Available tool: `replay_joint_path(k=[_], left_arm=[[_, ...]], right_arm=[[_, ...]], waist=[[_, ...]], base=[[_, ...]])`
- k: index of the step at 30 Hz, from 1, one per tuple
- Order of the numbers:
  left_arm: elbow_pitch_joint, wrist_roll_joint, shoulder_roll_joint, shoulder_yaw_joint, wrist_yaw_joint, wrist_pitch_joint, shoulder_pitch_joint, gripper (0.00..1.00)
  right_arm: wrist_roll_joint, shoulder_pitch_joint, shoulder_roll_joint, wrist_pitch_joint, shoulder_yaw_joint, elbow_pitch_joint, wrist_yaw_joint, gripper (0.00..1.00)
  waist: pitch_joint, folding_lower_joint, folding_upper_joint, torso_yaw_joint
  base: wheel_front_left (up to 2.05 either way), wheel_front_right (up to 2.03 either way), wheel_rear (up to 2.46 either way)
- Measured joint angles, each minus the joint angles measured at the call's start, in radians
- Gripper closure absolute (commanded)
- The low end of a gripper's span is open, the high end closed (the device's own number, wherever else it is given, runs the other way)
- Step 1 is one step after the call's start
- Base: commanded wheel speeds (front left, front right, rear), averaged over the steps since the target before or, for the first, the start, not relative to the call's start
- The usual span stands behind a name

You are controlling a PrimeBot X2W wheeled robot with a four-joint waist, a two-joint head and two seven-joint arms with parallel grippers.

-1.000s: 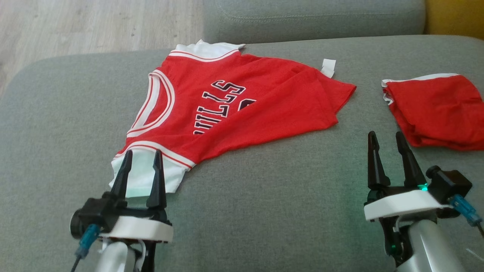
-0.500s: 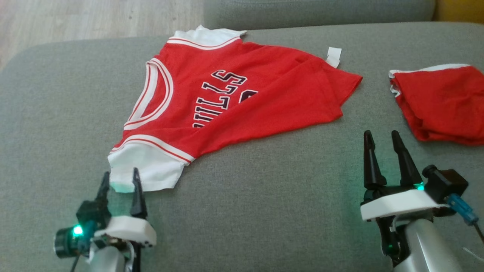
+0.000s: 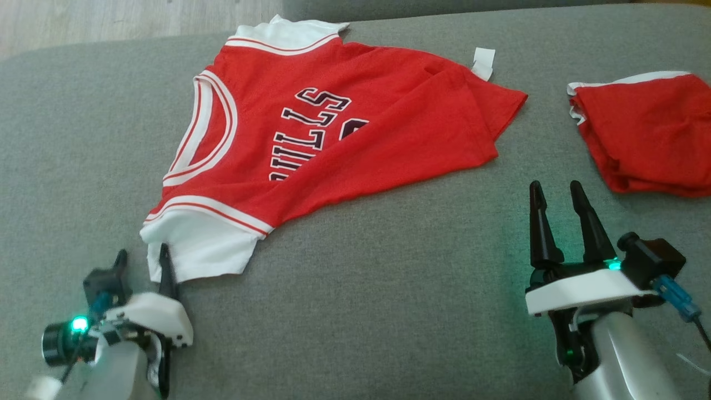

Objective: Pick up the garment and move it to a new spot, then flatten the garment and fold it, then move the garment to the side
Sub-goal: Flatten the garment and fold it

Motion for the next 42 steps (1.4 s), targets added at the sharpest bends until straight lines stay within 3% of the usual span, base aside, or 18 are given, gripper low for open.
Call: replay_joint_path(k=[4, 5, 6, 13, 18, 25, 32, 41, 42], left_arm=[[0.042, 0.000, 0.012, -0.021, -0.038, 0.072, -0.048, 0.00], [0.047, 0.000, 0.015, -0.024, -0.053, 0.080, -0.057, 0.61], [0.049, -0.001, 0.016, -0.027, -0.067, 0.085, -0.062, 1.00], [0.021, -0.031, -0.012, -0.053, -0.118, 0.004, -0.058, 1.00], [-0.101, -0.053, -0.042, -0.054, -0.131, -0.058, -0.045, 1.00], [-0.288, -0.051, -0.065, -0.067, -0.133, -0.067, 0.013, 1.00], [-0.362, -0.042, -0.073, -0.119, -0.141, -0.068, 0.060, 1.00], [-0.390, -0.042, -0.077, -0.147, -0.150, -0.070, 0.060, 1.00], [-0.390, -0.042, -0.077, -0.147, -0.150, -0.070, 0.060, 1.00]], right_arm=[[0.003, -0.007, 0.000, 0.000, 0.000, 0.002, 0.000, 0.00], [0.003, -0.012, 0.000, 0.000, -0.001, 0.002, 0.000, 0.00], [0.003, -0.014, 0.000, 0.000, -0.002, 0.003, 0.000, 0.00], [-0.004, -0.023, 0.000, 0.003, 0.010, 0.102, 0.000, 0.00], [0.032, -0.112, 0.000, 0.066, 0.000, 0.235, 0.000, 0.00], [0.101, -0.260, -0.002, 0.119, -0.048, 0.463, 0.000, 0.00], [0.111, -0.379, -0.002, 0.103, -0.074, 0.674, 0.000, 0.00], [0.111, -0.484, -0.007, 0.043, -0.057, 0.832, 0.000, 0.00], [0.111, -0.491, -0.008, 0.040, -0.053, 0.843, 0.000, 0.09]], waist=[[0.006, 0.0000, 0.0000, -0.003], [0.005, 0.0000, 0.0000, -0.002], [0.005, 0.0000, 0.0000, -0.001], [-0.006, 0.0000, 0.0000, 0.023], [-0.019, 0.0000, 0.0000, 0.060], [-0.026, 0.0000, 0.0000, 0.110], [-0.017, 0.0000, 0.0000, 0.142], [-0.003, 0.0000, 0.0000, 0.154], [-0.002, 0.0000, 0.0000, 0.154]], base=[[0.00, 0.00, 0.00], [0.00, 0.00, 0.00], [0.00, 0.00, 0.00], [0.00, 0.00, 0.00], [0.00, 0.00, 0.00], [0.00, 0.00, 0.00], [0.00, 0.00, 0.00], [0.00, 0.00, 0.00], [0.00, 0.00, 0.00]])
